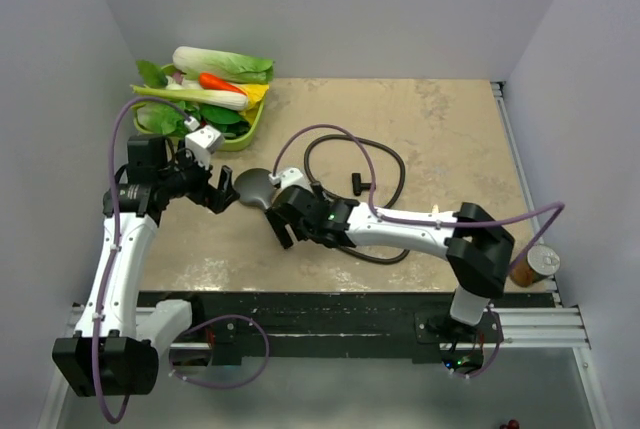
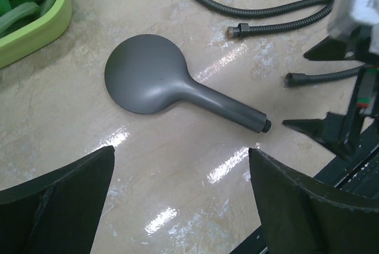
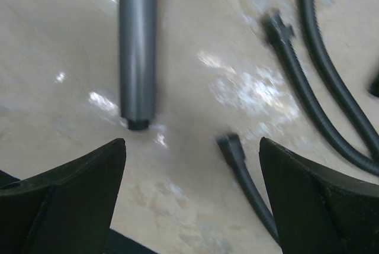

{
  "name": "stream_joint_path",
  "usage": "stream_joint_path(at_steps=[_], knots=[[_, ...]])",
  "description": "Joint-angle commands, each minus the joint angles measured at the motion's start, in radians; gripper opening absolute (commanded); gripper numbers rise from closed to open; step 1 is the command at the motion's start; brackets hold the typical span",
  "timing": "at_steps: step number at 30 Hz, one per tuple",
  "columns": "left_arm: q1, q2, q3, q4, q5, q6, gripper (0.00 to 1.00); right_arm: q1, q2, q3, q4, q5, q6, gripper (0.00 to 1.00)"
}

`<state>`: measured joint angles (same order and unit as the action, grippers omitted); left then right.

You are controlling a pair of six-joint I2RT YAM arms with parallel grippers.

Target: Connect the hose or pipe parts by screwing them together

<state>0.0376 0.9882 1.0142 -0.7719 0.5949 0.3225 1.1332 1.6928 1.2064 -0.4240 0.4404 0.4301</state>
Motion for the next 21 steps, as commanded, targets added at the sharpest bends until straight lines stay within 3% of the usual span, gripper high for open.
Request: stream_joint_path(at_steps=[1, 6, 11, 14, 21], knots=[[0.008, 0.016, -0.014, 0.083, -0.018, -0.055, 0.99, 0.016, 0.132, 0.14, 0.139, -0.052, -0.054, 0.95], [0.028, 0.035, -0.011, 0.094, -0.023, -0.097, 0.99, 0.022, 0.289, 0.174, 0.217, -0.045, -0.062, 0.94], [0.097, 0.061, 0.014, 0.062, 0.006, -0.092, 0.99, 0.02, 0.341, 0.157, 0.28, -0.029, -0.057, 0.92], [0.149, 0.073, 0.026, 0.04, 0.049, -0.085, 0.99, 0.022, 0.352, 0.147, 0.3, -0.034, -0.044, 0.85], [0.188, 0.113, 0.052, -0.018, 0.134, -0.097, 0.99, 0.02, 0.334, 0.084, 0.34, -0.042, -0.002, 0.49]])
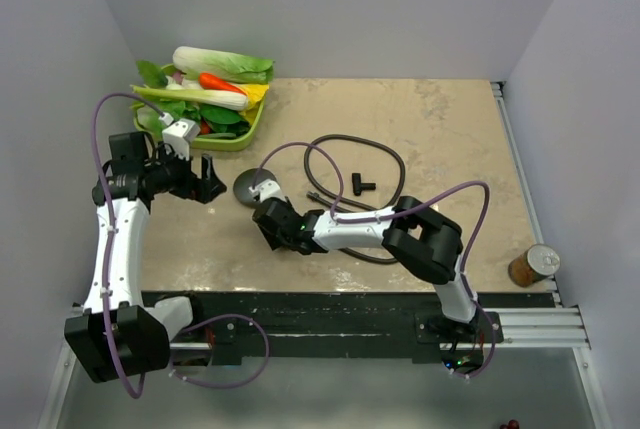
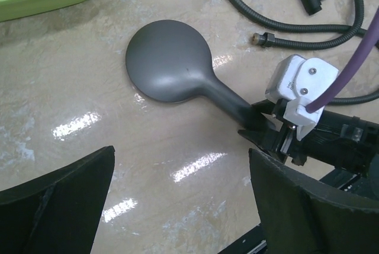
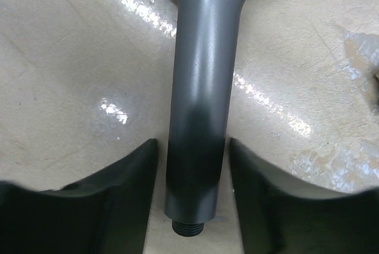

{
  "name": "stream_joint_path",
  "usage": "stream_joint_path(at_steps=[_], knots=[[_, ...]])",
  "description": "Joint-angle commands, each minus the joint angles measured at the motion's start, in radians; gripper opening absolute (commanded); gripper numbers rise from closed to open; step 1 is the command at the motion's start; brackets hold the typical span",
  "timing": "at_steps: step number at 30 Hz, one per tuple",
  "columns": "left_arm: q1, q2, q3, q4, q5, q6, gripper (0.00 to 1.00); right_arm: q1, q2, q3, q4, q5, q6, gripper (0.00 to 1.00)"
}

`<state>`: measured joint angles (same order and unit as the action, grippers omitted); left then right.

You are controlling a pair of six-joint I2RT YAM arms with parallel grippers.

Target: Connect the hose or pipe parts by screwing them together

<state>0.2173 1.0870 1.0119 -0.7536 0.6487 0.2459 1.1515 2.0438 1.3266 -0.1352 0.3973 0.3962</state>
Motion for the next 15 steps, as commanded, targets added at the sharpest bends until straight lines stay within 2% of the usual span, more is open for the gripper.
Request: stream_joint_path(at_steps=[1, 8, 9, 15], knots=[[0.01, 0.019, 0.056, -0.053, 0.091, -0.02, 0.99, 0.002, -0.028, -0.055, 0.054, 0.002, 0.035, 0.46], [0.007, -0.009, 0.034, -0.063, 0.14, -0.03, 0.99, 0.001, -0.146, -0.128, 0.068, 0.02, 0.062, 0.03], [0.007, -0.018, 0.031, -0.064, 0.134, -0.027, 0.99, 0.002, -0.169, -0.135, 0.066, 0.032, 0.066, 0.0], [0.008, 0.011, 0.028, -0.061, 0.181, -0.034, 0.99, 0.002, -0.405, -0.222, 0.059, 0.089, 0.095, 0.0]])
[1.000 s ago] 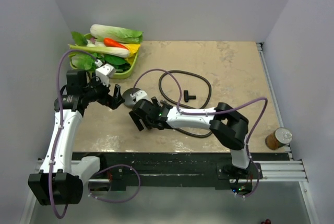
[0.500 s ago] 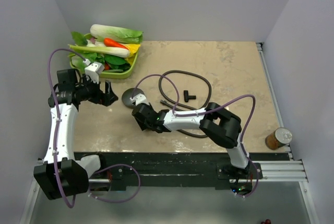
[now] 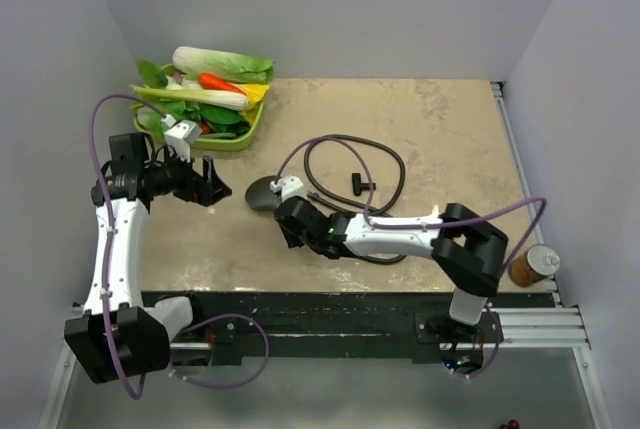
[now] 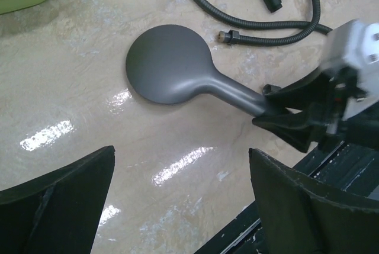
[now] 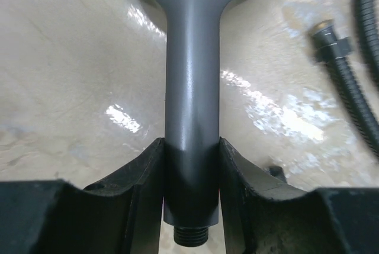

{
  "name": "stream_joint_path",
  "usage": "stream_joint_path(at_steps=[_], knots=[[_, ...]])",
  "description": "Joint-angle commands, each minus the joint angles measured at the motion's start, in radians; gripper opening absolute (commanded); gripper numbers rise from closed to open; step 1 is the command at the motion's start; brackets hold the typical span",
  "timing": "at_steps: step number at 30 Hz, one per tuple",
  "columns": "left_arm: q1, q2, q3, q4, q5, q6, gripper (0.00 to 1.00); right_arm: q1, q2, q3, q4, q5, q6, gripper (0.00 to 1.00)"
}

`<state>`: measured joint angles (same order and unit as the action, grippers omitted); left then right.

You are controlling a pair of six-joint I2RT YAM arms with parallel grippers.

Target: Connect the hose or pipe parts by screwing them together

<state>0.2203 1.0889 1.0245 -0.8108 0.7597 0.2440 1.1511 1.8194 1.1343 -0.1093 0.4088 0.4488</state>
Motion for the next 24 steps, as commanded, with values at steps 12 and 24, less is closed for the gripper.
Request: stream_joint_path(at_steps=[12, 24], knots=[[-0.078, -0.183, -0.043, 0.168, -0.056, 0.27, 0.99, 0.027, -0.333, 0.008, -0.114, 0.071, 0.088, 0.0], [-0.082, -0.313, -0.27, 0.237, 0.046, 0.629, 0.99, 0.012, -0.301, 0.111, -0.237, -0.011, 0.275, 0.0]])
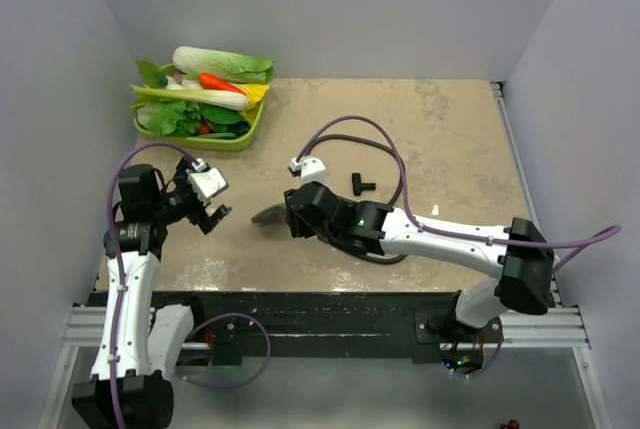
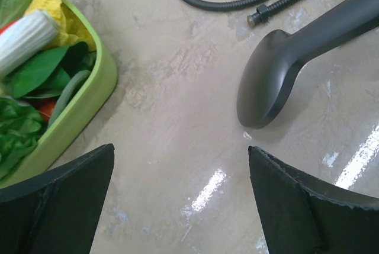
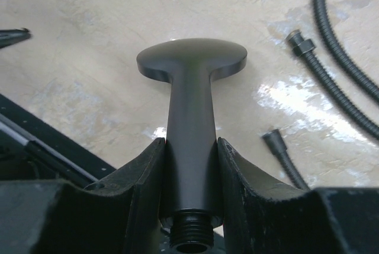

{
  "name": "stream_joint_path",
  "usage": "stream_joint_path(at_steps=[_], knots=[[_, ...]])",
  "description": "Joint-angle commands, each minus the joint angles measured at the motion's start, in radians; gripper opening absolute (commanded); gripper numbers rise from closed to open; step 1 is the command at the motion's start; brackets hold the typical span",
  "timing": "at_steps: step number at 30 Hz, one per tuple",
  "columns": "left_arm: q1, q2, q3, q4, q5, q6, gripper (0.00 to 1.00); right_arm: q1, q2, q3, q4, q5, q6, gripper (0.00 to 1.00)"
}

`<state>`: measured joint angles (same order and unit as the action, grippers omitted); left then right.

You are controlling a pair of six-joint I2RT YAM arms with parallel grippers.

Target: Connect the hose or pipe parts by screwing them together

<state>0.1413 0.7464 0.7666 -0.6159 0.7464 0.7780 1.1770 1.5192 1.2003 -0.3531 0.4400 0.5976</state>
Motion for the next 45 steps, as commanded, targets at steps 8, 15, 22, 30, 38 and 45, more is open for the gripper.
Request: stream_joint_path(at_steps=[8, 15, 22, 30, 38, 45], knots=[[-0.003, 0.005, -0.018, -0.051, 0.114, 0.176, 0.99, -0.092, -0.042, -0.175, 0.224, -0.188, 0.556, 0.0], [-0.005, 0.01, -0.033, -0.13, 0.117, 0.253, 0.99, -0.168, -0.022, -0.47, 0.423, -0.274, 0.882, 0.0], [-0.005, 0.027, -0.023, -0.122, 0.143, 0.228, 0.99, -0.172, 0.133, -0.674, 1.112, -0.472, 1.133, 0.0], [-0.006, 0.004, -0.053, -0.1, 0.143, 0.19, 0.97, -0.154, 0.288, -0.53, 1.447, -0.587, 1.016, 0.0], [-0.006, 0.043, -0.044, -0.039, 0.163, 0.075, 0.96, -0.169, 0.191, -0.412, 1.197, -0.665, 0.795, 0.0], [-0.006, 0.05, -0.082, -0.018, 0.162, 0.138, 0.96, -0.169, 0.082, -0.239, 0.681, -0.728, 0.53, 0.0]])
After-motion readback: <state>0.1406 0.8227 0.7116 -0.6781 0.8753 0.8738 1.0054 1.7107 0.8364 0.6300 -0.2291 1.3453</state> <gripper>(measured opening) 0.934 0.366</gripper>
